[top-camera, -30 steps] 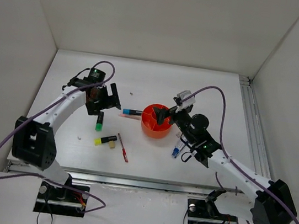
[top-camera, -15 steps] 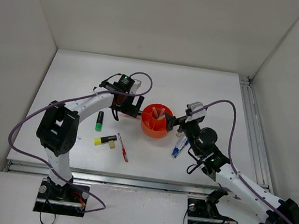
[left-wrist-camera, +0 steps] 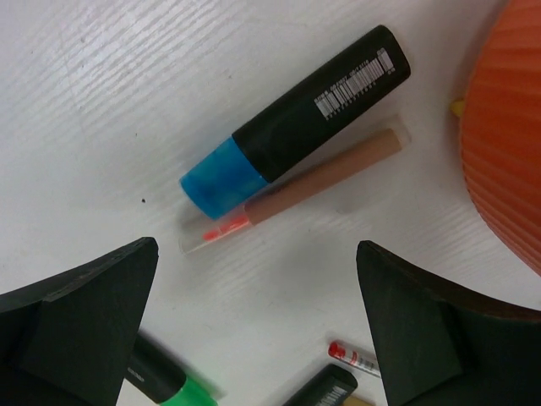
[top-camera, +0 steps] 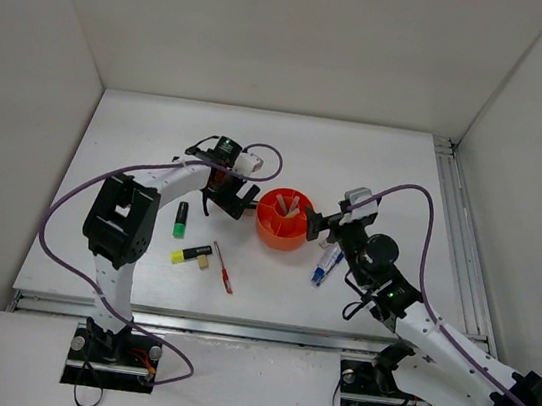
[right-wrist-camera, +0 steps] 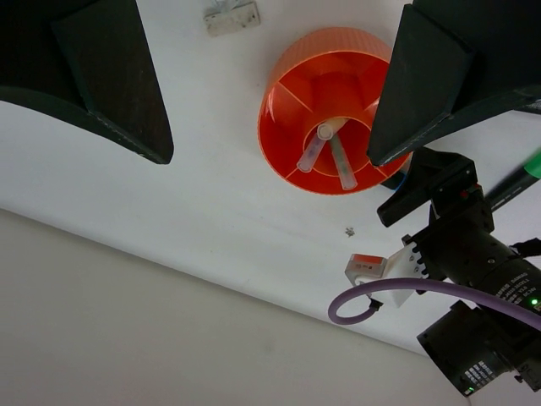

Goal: Sort the stationery into containers
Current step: Pick up the pen from the center of the board.

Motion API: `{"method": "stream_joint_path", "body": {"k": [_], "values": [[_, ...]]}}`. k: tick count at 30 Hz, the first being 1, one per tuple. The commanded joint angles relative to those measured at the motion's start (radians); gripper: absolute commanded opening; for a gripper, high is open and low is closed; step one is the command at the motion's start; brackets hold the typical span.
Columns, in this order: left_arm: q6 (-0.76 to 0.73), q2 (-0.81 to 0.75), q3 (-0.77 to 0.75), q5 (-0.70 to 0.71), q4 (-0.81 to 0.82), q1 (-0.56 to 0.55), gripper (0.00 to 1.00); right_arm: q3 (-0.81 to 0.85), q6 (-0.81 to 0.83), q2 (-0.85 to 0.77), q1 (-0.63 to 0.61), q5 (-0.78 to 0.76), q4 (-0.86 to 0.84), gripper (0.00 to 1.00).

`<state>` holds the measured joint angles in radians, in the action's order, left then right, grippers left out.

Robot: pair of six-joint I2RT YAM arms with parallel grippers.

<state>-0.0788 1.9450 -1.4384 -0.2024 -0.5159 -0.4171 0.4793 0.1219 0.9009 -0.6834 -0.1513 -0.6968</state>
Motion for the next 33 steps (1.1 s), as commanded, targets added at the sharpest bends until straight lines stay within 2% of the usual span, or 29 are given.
{"method": "stream_joint_path", "body": {"k": [1,7,14,17,23,27,33], "values": [[-0.07,-0.009,-0.082,-0.038,0.008,0.005,1.0,0.027,0.022,-0.022,-0.002,-0.03,-0.04,0.98],[-0.076,0.042,-0.108,-0.077,-0.022,0.014,1.0,0.03,0.027,-0.033,-0.005,-0.047,-0.015,0.98],[-0.019,0.014,0.002,-0.091,0.034,0.014,1.0,0.027,0.035,-0.043,-0.004,-0.053,-0.007,0.98],[0.016,0.017,0.024,-0.092,0.042,0.014,0.96,0.028,0.032,-0.045,-0.004,-0.047,-0.006,0.98],[0.04,0.002,0.053,-0.011,0.037,-0.022,0.77,0.028,0.036,-0.054,-0.005,-0.028,-0.004,0.98],[0.045,-0.018,0.067,0.031,0.027,-0.031,0.58,0.028,0.035,-0.065,-0.007,-0.019,0.002,0.98],[0.096,-0.096,0.157,0.072,0.048,-0.066,0.55,0.022,0.021,-0.089,-0.002,-0.019,0.014,0.98]]}}
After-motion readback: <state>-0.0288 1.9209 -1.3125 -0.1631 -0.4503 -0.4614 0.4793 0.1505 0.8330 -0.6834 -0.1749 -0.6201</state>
